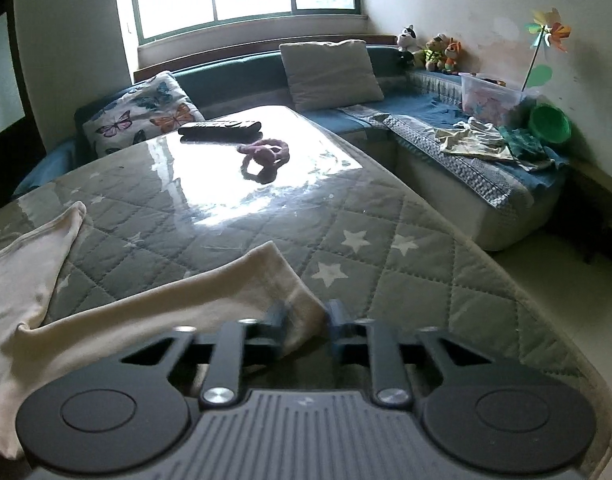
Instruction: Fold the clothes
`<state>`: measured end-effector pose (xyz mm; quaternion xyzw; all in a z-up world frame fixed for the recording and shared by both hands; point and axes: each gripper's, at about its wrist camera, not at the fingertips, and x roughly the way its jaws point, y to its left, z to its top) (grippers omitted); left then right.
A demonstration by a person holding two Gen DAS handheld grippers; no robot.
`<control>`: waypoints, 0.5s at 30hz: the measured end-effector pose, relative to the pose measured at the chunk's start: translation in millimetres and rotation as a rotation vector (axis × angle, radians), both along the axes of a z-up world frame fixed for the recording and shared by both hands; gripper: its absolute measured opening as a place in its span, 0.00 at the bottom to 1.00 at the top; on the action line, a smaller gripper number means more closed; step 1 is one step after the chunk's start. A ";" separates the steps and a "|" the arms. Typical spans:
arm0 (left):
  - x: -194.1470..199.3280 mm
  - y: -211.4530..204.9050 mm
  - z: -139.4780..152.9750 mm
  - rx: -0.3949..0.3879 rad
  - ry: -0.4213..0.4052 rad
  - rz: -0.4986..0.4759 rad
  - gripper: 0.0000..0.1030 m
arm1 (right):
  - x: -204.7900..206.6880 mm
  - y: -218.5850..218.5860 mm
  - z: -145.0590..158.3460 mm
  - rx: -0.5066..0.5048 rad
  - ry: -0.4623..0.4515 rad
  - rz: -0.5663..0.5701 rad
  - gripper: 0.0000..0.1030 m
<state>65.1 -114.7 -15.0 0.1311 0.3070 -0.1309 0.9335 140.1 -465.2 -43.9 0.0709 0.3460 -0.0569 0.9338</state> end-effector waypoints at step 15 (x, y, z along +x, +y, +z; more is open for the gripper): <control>3.8 -7.7 -7.8 0.017 0.007 -0.018 0.94 | -9.9 -4.2 20.1 0.000 -0.032 -0.010 0.07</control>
